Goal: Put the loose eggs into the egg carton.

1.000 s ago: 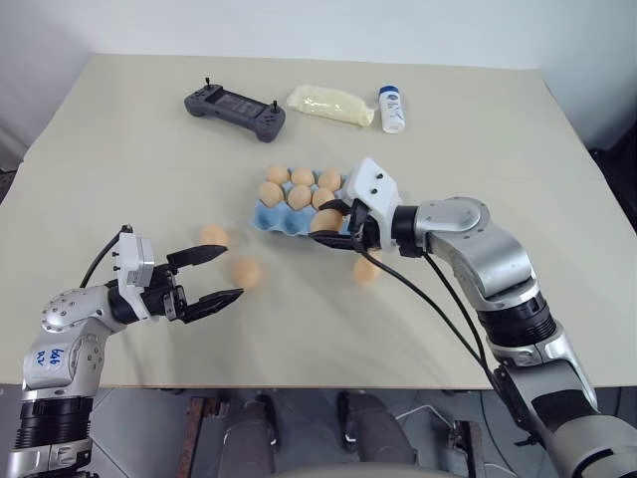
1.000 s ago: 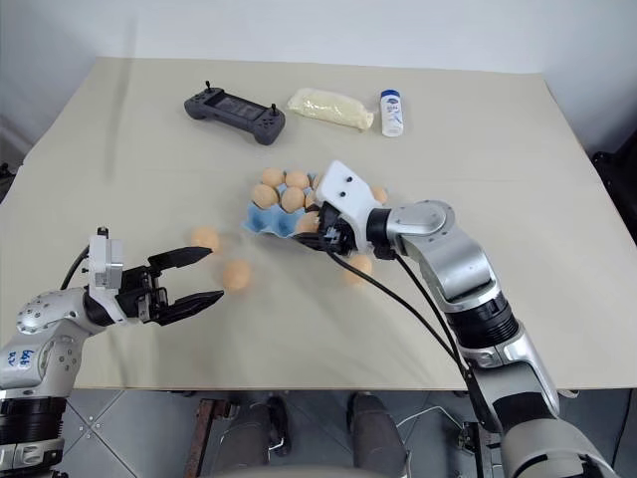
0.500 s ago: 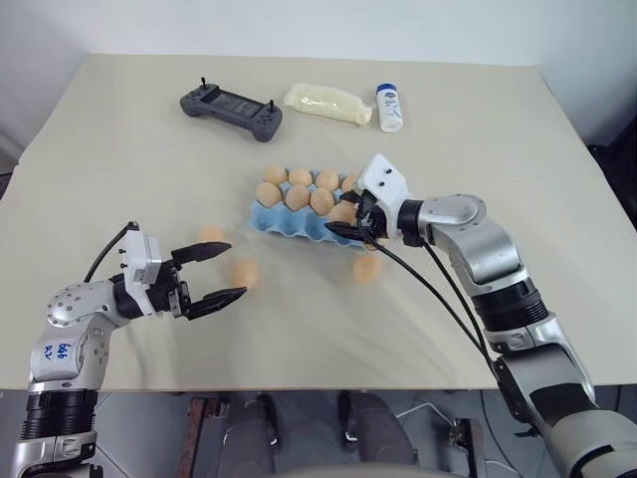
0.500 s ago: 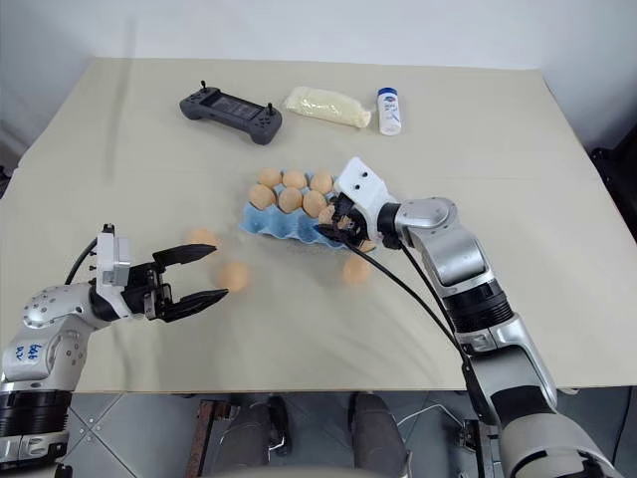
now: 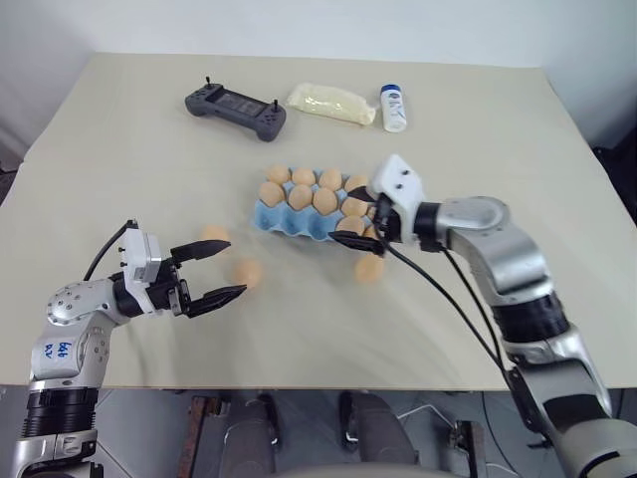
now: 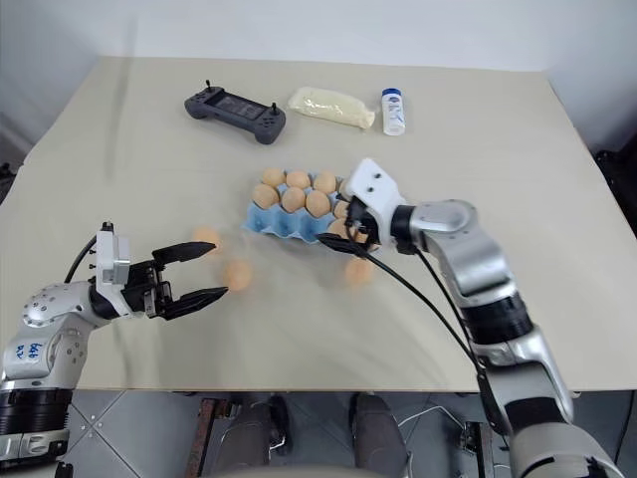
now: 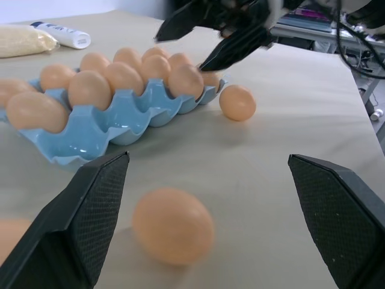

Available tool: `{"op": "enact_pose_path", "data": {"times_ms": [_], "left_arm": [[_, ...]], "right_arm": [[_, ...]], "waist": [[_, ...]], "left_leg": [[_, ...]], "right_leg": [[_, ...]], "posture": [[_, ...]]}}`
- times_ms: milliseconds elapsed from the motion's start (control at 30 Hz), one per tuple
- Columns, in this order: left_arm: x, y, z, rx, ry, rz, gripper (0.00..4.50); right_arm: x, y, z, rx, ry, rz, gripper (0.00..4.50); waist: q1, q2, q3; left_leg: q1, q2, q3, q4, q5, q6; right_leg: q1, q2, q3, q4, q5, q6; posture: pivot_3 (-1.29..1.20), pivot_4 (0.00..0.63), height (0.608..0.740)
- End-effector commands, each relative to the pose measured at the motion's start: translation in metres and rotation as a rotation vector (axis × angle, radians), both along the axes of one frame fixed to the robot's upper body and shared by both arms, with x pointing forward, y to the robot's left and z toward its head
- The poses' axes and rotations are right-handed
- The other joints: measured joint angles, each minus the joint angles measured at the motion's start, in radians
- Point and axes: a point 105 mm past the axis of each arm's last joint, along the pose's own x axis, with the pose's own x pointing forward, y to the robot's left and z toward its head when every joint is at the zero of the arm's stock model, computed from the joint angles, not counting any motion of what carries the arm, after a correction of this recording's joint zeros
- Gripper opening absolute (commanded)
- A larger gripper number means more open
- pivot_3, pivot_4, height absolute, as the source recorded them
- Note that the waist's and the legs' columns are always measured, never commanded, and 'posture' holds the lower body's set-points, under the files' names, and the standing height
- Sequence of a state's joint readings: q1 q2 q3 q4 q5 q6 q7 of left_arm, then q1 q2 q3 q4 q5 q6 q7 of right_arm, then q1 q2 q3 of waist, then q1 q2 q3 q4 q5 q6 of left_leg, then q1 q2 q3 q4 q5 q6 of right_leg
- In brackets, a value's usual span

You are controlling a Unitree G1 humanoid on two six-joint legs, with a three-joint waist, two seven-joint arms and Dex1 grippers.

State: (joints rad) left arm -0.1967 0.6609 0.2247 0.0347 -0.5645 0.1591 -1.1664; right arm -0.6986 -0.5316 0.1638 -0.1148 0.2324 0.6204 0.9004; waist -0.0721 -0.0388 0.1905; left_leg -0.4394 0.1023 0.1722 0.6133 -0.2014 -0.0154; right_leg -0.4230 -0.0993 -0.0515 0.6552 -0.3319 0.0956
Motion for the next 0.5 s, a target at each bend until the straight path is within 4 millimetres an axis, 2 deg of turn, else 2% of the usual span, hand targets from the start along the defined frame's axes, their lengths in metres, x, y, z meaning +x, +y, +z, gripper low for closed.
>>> {"op": "enact_pose_path", "data": {"times_ms": [33, 167, 367, 500], "left_arm": [[0.001, 0.0, 0.006, 0.002, -0.039, -0.01, 4.5], [0.004, 0.0, 0.004, 0.002, -0.035, -0.018, 4.5], [0.011, 0.005, 0.005, -0.004, -0.059, -0.028, 4.5], [0.009, 0.006, 0.005, -0.003, -0.074, -0.071, 4.5]], "right_arm": [[-0.021, -0.015, 0.013, 0.04, -0.01, 0.019, 4.47], [-0.042, -0.042, 0.007, 0.06, 0.031, -0.021, 4.47], [-0.079, -0.087, -0.019, 0.044, 0.162, -0.124, 4.47], [-0.1, -0.104, -0.036, 0.031, 0.244, -0.185, 4.47]], "waist": [[0.009, 0.0, 0.0], [0.019, 0.0, 0.0], [0.028, 0.0, 0.0], [0.027, 0.0, 0.0]], "left_leg": [[0.0, 0.0, 0.0, 0.0, 0.0, 0.0], [0.0, 0.0, 0.0, 0.0, -0.001, 0.001], [0.0, 0.0, 0.0, 0.001, 0.0, 0.001], [0.002, 0.0, 0.0, 0.001, 0.0, 0.002]], "right_leg": [[0.0, 0.0, 0.0, 0.0, 0.0, 0.0], [0.0, 0.0, 0.0, -0.001, 0.0, 0.0], [0.001, 0.0, -0.001, -0.002, 0.0, -0.001], [0.004, 0.0, -0.002, -0.003, 0.0, -0.001]], "posture": [[0.0, 0.15, 0.74], [0.0, 0.15, 0.74], [0.0, 0.15, 0.74], [0.0, 0.15, 0.74]]}}
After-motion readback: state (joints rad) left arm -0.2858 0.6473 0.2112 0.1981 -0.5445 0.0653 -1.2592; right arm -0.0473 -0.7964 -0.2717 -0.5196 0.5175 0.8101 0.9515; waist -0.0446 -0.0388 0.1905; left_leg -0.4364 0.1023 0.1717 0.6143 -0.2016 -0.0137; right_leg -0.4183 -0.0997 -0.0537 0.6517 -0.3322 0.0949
